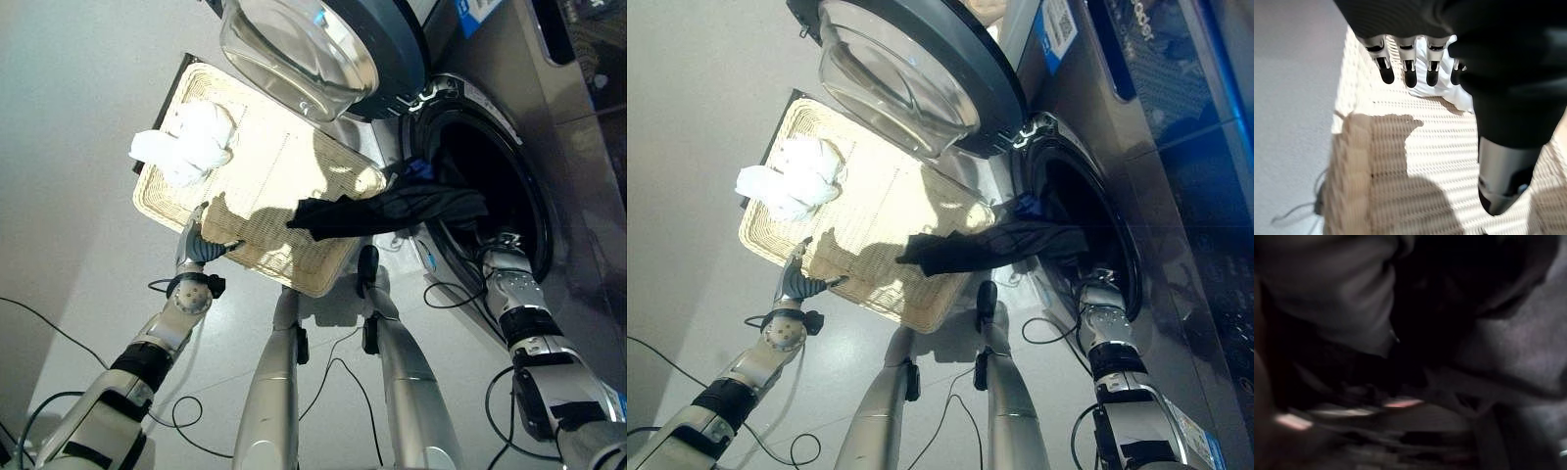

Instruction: Put the clothes into the washing machine.

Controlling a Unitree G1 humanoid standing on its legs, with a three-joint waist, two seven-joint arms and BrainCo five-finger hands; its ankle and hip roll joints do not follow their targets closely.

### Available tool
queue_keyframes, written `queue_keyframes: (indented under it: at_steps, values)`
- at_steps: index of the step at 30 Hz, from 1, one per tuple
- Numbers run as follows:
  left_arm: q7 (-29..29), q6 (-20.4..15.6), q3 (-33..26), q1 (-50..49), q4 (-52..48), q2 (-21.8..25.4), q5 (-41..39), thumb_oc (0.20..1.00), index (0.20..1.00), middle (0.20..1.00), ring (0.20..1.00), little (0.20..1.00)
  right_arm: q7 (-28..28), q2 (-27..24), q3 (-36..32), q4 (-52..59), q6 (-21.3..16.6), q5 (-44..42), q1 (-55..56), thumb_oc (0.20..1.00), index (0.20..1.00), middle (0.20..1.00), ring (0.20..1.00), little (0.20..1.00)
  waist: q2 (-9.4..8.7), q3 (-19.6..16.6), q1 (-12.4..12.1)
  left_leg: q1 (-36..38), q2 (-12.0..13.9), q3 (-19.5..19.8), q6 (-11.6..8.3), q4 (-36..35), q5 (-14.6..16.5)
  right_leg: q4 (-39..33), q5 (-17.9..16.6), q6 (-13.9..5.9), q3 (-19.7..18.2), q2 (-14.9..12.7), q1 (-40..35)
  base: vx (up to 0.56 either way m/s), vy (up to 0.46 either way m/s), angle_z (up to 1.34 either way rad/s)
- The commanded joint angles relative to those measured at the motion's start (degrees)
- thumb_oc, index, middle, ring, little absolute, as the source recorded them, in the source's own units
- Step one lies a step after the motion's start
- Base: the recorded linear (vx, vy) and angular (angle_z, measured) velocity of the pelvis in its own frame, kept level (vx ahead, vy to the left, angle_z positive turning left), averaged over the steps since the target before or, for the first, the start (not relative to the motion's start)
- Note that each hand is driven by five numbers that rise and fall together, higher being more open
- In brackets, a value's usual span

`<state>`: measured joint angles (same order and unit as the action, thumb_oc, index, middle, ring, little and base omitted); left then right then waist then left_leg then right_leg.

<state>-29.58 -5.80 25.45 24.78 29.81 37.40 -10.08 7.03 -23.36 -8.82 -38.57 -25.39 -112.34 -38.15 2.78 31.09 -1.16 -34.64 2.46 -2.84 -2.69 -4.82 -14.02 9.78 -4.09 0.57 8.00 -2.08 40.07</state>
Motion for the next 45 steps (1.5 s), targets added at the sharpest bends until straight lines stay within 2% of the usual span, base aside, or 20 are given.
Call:
queue_keyframes:
  at_steps: [1, 3, 5, 6, 7, 8, 9, 10, 14, 17, 21, 22, 23, 25, 29, 30, 33, 38, 40, 45]
  values:
    - [-0.25, -0.72, -0.35, -4.06, -1.24, 1.17, -1.38, 1.000, 1.000, 1.000, 1.000, 1.000, 7.45, -12.03, -9.23, 9.89, -26.80, 4.84, 1.09, 0.200, 0.200, 0.200, 0.200, 0.200, -1.22, -1.30, 1.56, 3.40, -4.09, -1.93, -1.07, 1.18, 5.62, -10.64, -8.90, -6.83, 0.15, -0.02, -5.32, 0.00, 0.000, 0.00]
    - [0.25, -0.52, -0.56, -5.11, -1.79, 1.56, -2.03, 1.000, 1.000, 1.000, 1.000, 1.000, 15.00, -14.43, -12.10, 13.73, -38.18, 13.73, 0.39, 0.200, 0.200, 0.200, 0.200, 0.200, -1.05, -1.30, 1.97, 3.55, -4.14, -1.90, -0.90, 1.10, 5.51, -10.47, -8.90, -6.61, -0.13, 0.15, -5.34, 0.00, 0.000, 0.00]
    - [0.33, -0.34, -0.17, -5.83, -1.83, 1.23, -2.51, 1.000, 1.000, 1.000, 1.000, 1.000, 20.68, -15.66, -14.94, 16.93, -47.03, 19.36, 1.12, 0.200, 0.200, 0.200, 0.200, 0.200, -0.95, -1.30, 2.59, 4.01, -4.06, -2.00, -0.97, 1.43, 5.71, -10.08, -8.65, -6.66, -0.40, 0.19, -5.72, 0.01, 0.019, -0.05]
    - [0.76, -0.19, -0.36, -5.89, -1.67, 0.66, -2.57, 1.000, 1.000, 1.000, 1.000, 1.000, 21.51, -15.78, -15.88, 18.10, -49.46, 18.84, 1.71, 0.485, 0.485, 0.485, 0.485, 0.485, -0.81, -1.30, 2.83, 3.95, -4.14, -1.99, -0.93, 1.72, 5.70, -9.92, -8.65, -6.67, -0.60, 0.12, -5.67, 0.02, 0.027, -0.14]
    - [1.81, -0.33, -0.64, -5.87, -0.88, 0.06, -2.50, 1.000, 1.000, 1.000, 1.000, 1.000, 21.27, -15.85, -17.12, 18.86, -51.27, 15.94, 2.12, 0.824, 0.824, 0.824, 0.824, 0.824, -0.58, -1.30, 3.12, 4.07, -4.21, -2.06, -0.91, 2.04, 5.83, -9.78, -8.52, -6.71, -0.80, 0.03, -5.82, 0.02, 0.032, -0.16]
    - [2.46, -0.62, -0.63, -5.65, -0.12, -0.17, -2.44, 1.000, 1.000, 1.000, 1.000, 1.000, 19.25, -15.88, -17.82, 19.86, -51.57, 11.02, 2.08, 1.000, 1.000, 1.000, 1.000, 1.000, -0.35, -1.30, 3.30, 4.19, -4.30, -2.08, -0.86, 2.35, 5.94, -9.68, -8.44, -6.70, -1.01, -0.04, -5.95, 0.02, 0.024, -0.14]
    - [2.73, -0.84, -0.52, -5.49, 0.43, -0.36, -2.58, 1.000, 1.000, 1.000, 1.000, 1.000, 17.39, -15.67, -18.26, 20.31, -50.73, 7.28, 1.97, 1.000, 1.000, 1.000, 1.000, 1.000, -0.18, -1.30, 3.46, 4.23, -4.38, -2.11, -0.80, 2.55, 5.99, -9.65, -8.43, -6.67, -1.13, -0.10, -6.03, 0.02, 0.015, -0.10]
    - [3.50, -1.20, -0.18, -5.05, 1.38, -0.73, -3.05, 1.000, 1.000, 1.000, 1.000, 1.000, 11.07, -15.15, -19.07, 19.86, -47.07, -0.66, 1.58, 1.000, 1.000, 1.000, 1.000, 1.000, 0.20, -1.30, 3.52, 4.29, -4.58, -2.24, -0.63, 2.90, 6.07, -9.70, -8.42, -6.61, -1.22, -0.29, -6.24, 0.02, 0.009, -0.06]
    - [5.03, -0.76, 1.21, -4.38, 1.50, -1.47, -3.98, 1.000, 1.000, 1.000, 1.000, 1.000, 14.38, -11.54, -15.85, 23.18, -42.53, -0.66, -0.25, 1.000, 1.000, 1.000, 1.000, 1.000, 1.45, -1.30, 3.20, 4.20, -5.20, -2.65, -0.31, 3.58, 6.00, -10.01, -8.62, -6.36, -1.34, -0.74, -6.52, 0.01, 0.006, -0.02]
    - [5.18, 0.17, 2.34, -4.20, 0.82, -2.80, -3.50, 1.000, 1.000, 1.000, 1.000, 1.000, 13.24, -7.04, -11.03, 25.49, -39.39, -0.66, -2.46, 1.000, 1.000, 1.000, 1.000, 1.000, 2.50, -1.30, 2.71, 3.86, -5.49, -3.22, -0.10, 3.48, 5.72, -10.53, -8.79, -6.32, -1.13, -1.22, -6.50, 0.01, -0.002, -0.06]
    - [4.37, 1.35, 4.37, -4.04, 0.04, -4.44, -2.75, 1.000, 1.000, 1.000, 1.000, 1.000, 9.14, -1.86, -5.35, 25.43, -31.22, -0.66, -4.12, 1.000, 1.000, 1.000, 1.000, 1.000, 3.36, -1.30, 2.16, 3.33, -5.61, -3.44, -0.05, 3.15, 5.23, -10.84, -8.86, -6.26, -0.83, -1.39, -6.16, 0.00, 0.000, 0.00]
    - [4.07, 1.54, 5.27, -3.41, 0.14, -4.57, -3.42, 1.000, 1.000, 1.000, 1.000, 1.000, 7.22, -0.46, -3.66, 22.66, -26.58, -0.66, -4.49, 1.000, 1.000, 1.000, 1.000, 1.000, 3.69, -1.30, 2.02, 2.98, -5.62, -3.56, -0.13, 2.87, 4.94, -10.90, -8.91, -6.28, -0.70, -1.35, -5.79, 0.00, -0.007, -0.04]
    - [4.02, 1.55, 5.47, -3.25, 0.19, -4.57, -3.64, 1.000, 1.000, 1.000, 1.000, 1.000, 6.87, -0.22, -3.40, 21.88, -25.18, -0.66, -4.52, 1.000, 1.000, 1.000, 1.000, 1.000, 3.73, -1.30, 1.99, 2.90, -5.63, -3.54, -0.15, 2.84, 4.88, -10.87, -8.91, -6.29, -0.67, -1.35, -5.69, 0.00, 0.000, 0.00]
    - [4.46, 1.58, 5.78, -2.37, 0.40, -4.18, -4.65, 1.000, 1.000, 1.000, 1.000, 1.000, 0.05, 1.01, -2.19, 17.13, -19.13, -0.66, -4.56, 1.000, 1.000, 1.000, 1.000, 1.000, 3.90, -1.30, 1.65, 2.46, -5.60, -3.53, -0.22, 2.52, 4.59, -11.13, -9.09, -6.36, -0.42, -1.37, -5.36, -0.01, -0.018, 0.06]
    - [4.75, 1.64, 6.85, -1.32, 0.83, -3.76, -5.61, 1.000, 1.000, 1.000, 1.000, 1.000, -11.90, 2.54, -2.68, 12.29, -13.53, -0.66, -4.13, 1.000, 1.000, 1.000, 1.000, 1.000, 3.85, -1.30, 1.25, 2.14, -5.62, -3.22, -0.35, 2.05, 4.28, -11.36, -9.26, -6.54, -0.04, -1.37, -5.21, 0.00, 0.000, 0.00]
    - [5.41, 2.13, 7.23, -0.82, 0.89, -3.63, -6.49, 1.000, 1.000, 1.000, 1.000, 1.000, -17.79, 2.64, -2.37, 9.70, -11.49, -0.66, -3.66, 1.000, 1.000, 1.000, 1.000, 1.000, 3.74, -1.30, 1.06, 2.11, -5.67, -3.11, -0.36, 1.77, 4.09, -11.45, -9.46, -6.66, 0.20, -1.39, -5.15, 0.00, 0.000, 0.00]
    - [6.38, 2.68, 7.55, -0.18, 0.65, -3.09, -6.87, 1.000, 1.000, 1.000, 1.000, 1.000, -20.96, 1.54, -1.40, 5.18, -12.35, -0.66, -3.27, 1.000, 1.000, 1.000, 1.000, 1.000, 3.63, -1.30, 0.95, 1.89, -5.66, -2.89, -0.36, 1.38, 3.84, -11.56, -9.76, -6.79, 0.38, -1.38, -4.84, -0.01, -0.009, 0.03]
    - [7.93, 3.11, 7.73, 1.07, 0.56, -2.00, -7.94, 1.000, 1.000, 1.000, 1.000, 1.000, -29.85, 1.87, 0.11, 1.04, -4.79, -0.66, -1.69, 1.000, 1.000, 1.000, 1.000, 1.000, 3.33, -1.30, 0.81, 1.13, -5.44, -2.87, -0.46, 0.68, 3.36, -12.01, -10.44, -7.20, 0.78, -1.54, -3.99, -0.02, -0.017, 0.10]
    - [7.96, 3.15, 7.66, 0.79, 0.43, -2.30, -7.91, 1.000, 1.000, 1.000, 1.000, 1.000, -33.10, 4.57, 0.01, 2.08, -2.73, -0.66, 0.99, 1.000, 1.000, 1.000, 1.000, 1.000, 3.26, -1.30, 0.92, 0.89, -5.42, -2.85, -0.37, 0.32, 3.15, -12.26, -10.73, -7.33, 0.87, -1.60, -3.67, -0.01, 0.008, 0.07]
    - [8.67, 2.83, 8.23, 0.18, 1.21, -3.42, -7.89, 1.000, 1.000, 1.000, 1.000, 1.000, -33.97, 10.03, 1.89, 0.96, 1.92, -0.66, 4.49, 1.000, 1.000, 1.000, 1.000, 1.000, 3.33, -1.30, 1.18, 0.82, -5.11, -3.27, -0.40, -0.07, 3.06, -12.63, -10.97, -7.35, 0.82, -1.80, -3.57, 0.00, 0.003, 0.01]
